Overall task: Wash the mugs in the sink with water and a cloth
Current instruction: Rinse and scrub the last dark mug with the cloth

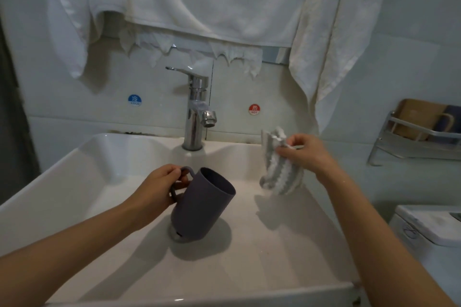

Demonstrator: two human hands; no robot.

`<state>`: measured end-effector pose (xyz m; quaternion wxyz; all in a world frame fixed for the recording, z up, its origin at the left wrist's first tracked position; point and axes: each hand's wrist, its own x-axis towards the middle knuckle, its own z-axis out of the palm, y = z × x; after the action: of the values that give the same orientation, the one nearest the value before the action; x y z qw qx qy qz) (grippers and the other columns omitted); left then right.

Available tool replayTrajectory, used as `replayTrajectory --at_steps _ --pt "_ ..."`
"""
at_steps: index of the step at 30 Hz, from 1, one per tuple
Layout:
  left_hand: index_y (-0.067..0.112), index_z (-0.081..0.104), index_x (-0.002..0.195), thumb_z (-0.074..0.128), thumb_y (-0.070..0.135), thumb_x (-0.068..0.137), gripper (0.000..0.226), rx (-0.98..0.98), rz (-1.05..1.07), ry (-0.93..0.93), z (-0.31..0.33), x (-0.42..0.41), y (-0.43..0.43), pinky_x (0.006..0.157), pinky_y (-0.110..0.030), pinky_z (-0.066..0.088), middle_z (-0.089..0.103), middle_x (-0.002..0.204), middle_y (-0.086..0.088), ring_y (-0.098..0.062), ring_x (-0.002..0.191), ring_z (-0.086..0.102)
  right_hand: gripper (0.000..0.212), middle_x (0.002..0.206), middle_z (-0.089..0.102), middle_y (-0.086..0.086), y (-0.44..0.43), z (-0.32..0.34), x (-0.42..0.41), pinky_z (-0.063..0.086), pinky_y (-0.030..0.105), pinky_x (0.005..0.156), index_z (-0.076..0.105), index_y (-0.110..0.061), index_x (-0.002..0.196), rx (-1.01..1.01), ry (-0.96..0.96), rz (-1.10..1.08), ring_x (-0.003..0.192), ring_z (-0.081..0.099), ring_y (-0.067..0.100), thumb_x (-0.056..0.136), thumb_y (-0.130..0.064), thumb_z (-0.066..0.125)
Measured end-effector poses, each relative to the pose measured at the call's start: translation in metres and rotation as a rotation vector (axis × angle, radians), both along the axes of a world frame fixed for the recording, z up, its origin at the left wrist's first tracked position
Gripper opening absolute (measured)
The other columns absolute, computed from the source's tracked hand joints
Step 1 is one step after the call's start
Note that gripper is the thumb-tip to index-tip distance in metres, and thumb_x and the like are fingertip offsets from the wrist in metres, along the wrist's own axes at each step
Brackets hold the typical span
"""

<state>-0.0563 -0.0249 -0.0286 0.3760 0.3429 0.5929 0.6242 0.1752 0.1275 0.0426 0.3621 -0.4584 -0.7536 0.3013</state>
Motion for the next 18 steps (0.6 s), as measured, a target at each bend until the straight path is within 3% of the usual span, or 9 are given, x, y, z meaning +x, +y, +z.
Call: replayTrajectory --at_steps 3,5,7,9,12,14,16,18 --pt "0.004 0.057 0.091 0.034 0.013 0.101 0.026 -0.004 0.008 -0.021 0.000 0.005 0.001 0.077 -0.036 0.045 0.057 0.083 -0.011 -0.019 0.083 0.057 0.031 0.063 0.047 -0.001 0.005 0.014 0.009 0.035 0.013 0.048 0.047 -0.017 0.065 0.004 -0.060 -0.029 0.060 0.044 0.011 0.080 -0.021 0.073" --pt "0.004 0.057 0.091 0.034 0.012 0.101 0.026 -0.006 0.015 -0.027 0.001 0.008 0.000 0.080 -0.037 0.045 0.058 0.082 -0.011 -0.018 0.082 0.058 0.024 0.072 0.049 -0.003 0.004 0.019 0.013 0.040 0.022 0.060 0.050 -0.015 0.086 -0.048 -0.064 -0.054 0.069 0.049 0.012 0.080 -0.023 0.073" --pt "0.005 0.058 0.090 0.034 0.012 0.101 0.027 -0.015 0.013 -0.038 0.002 0.009 -0.002 0.082 -0.038 0.045 0.059 0.081 -0.011 -0.018 0.081 0.059 0.029 0.077 0.053 0.001 0.001 0.022 0.015 0.043 0.026 0.060 0.053 -0.010 0.104 -0.168 -0.011 -0.039 0.069 0.052 0.013 0.082 -0.018 0.070" --pt "0.005 0.058 0.090 0.034 0.012 0.101 0.027 -0.022 -0.007 -0.053 0.001 0.011 -0.003 0.084 -0.040 0.044 0.059 0.081 -0.012 -0.019 0.082 0.059 0.021 0.077 0.058 0.009 0.000 0.025 0.017 0.045 0.026 0.057 0.062 0.000 0.101 -0.223 -0.021 -0.023 0.064 0.055 0.015 0.084 -0.013 0.065" --pt "0.003 0.058 0.088 0.035 0.010 0.100 0.027 -0.025 -0.038 -0.078 0.001 0.013 -0.004 0.081 -0.039 0.043 0.059 0.080 -0.013 -0.022 0.083 0.059 0.006 0.076 0.058 0.011 0.007 0.031 0.017 0.045 0.026 0.058 0.060 -0.008 0.084 -0.238 0.062 -0.060 0.062 0.054 0.018 0.086 -0.013 0.059" --pt "0.001 0.056 0.088 0.034 0.009 0.100 0.026 -0.020 -0.049 -0.113 0.001 0.015 -0.004 0.076 -0.037 0.044 0.058 0.078 -0.013 -0.023 0.082 0.058 0.007 0.078 0.056 0.011 0.017 0.032 0.020 0.044 0.029 0.063 0.057 -0.013 0.081 -0.260 0.151 -0.088 0.067 0.053 0.020 0.087 -0.013 0.057" --pt "0.000 0.056 0.089 0.033 0.007 0.100 0.026 -0.004 -0.062 -0.174 0.001 0.018 -0.004 0.072 -0.035 0.043 0.057 0.076 -0.014 -0.025 0.081 0.058 0.003 0.089 0.056 0.014 0.028 0.020 0.025 0.045 0.031 0.065 0.055 -0.013 0.090 -0.309 0.154 -0.116 0.073 0.054 0.022 0.087 -0.012 0.056" --pt "-0.001 0.057 0.091 0.033 0.006 0.100 0.026 0.018 -0.070 -0.235 0.002 0.017 -0.004 0.070 -0.035 0.042 0.057 0.075 -0.014 -0.026 0.082 0.057 0.018 0.103 0.057 0.017 0.040 -0.008 0.031 0.051 0.035 0.068 0.052 -0.013 0.105 -0.333 -0.002 -0.190 0.082 0.058 0.026 0.087 -0.012 0.056"
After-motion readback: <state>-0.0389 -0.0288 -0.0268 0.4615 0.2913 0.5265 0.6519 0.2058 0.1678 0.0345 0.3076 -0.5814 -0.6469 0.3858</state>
